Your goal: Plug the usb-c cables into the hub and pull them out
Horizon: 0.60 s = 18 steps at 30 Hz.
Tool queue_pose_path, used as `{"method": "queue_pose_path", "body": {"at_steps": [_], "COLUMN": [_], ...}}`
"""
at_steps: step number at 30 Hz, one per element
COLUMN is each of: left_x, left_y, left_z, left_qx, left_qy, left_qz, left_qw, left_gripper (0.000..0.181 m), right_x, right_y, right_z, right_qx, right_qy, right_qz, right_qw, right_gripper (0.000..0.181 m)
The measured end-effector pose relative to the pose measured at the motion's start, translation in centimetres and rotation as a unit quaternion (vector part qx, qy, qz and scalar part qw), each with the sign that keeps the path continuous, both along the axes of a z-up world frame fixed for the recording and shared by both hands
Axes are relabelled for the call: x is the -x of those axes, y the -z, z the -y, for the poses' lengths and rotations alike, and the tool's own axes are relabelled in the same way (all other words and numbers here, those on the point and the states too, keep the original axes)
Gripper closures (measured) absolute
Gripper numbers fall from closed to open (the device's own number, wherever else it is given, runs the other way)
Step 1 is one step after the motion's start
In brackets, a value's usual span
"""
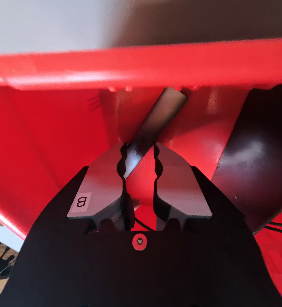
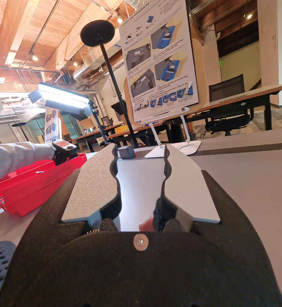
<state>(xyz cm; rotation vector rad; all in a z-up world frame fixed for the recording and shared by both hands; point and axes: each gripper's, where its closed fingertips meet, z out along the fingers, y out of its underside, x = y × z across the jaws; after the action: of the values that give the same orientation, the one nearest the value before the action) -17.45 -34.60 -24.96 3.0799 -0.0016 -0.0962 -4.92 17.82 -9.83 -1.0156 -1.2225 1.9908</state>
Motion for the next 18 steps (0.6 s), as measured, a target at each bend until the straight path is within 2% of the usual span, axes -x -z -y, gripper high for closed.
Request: {"method": "queue_pose_path", "body": {"at_steps": [3, 6, 8, 18], "left_x": [-0.2, -1.5, -2.2, -2.3], "left_y": [0.1, 0.0, -0.1, 0.1], "left_z": [0.0, 0.1, 0.1, 0.1], "left_qx": [0.014, 0.037, 0.047, 0.008], "left_qy": [-0.004, 0.024, 0.011, 0.011], "left_qz": [0.029, 0.067, 0.085, 0.042], "left_qw": [0.999, 0.997, 0.995, 0.999], "left_gripper": [0.15, 0.152, 0.153, 0.153], "right_x": [-0.2, -0.2, -0.2, -0.2], "right_y": [-0.1, -0.2, -0.2, -0.3], "right_z": [0.0, -0.3, -0.4, -0.4], "right_qx": [-0.011, -0.018, -0.01, -0.002], "right_qy": [0.005, 0.017, 0.015, 0.008], "right_qz": [-0.006, -0.011, -0.011, -0.012], "right_qw": [1.0, 1.0, 1.0, 1.0], "right_gripper": [0.13, 0.133, 0.134, 0.136]}}
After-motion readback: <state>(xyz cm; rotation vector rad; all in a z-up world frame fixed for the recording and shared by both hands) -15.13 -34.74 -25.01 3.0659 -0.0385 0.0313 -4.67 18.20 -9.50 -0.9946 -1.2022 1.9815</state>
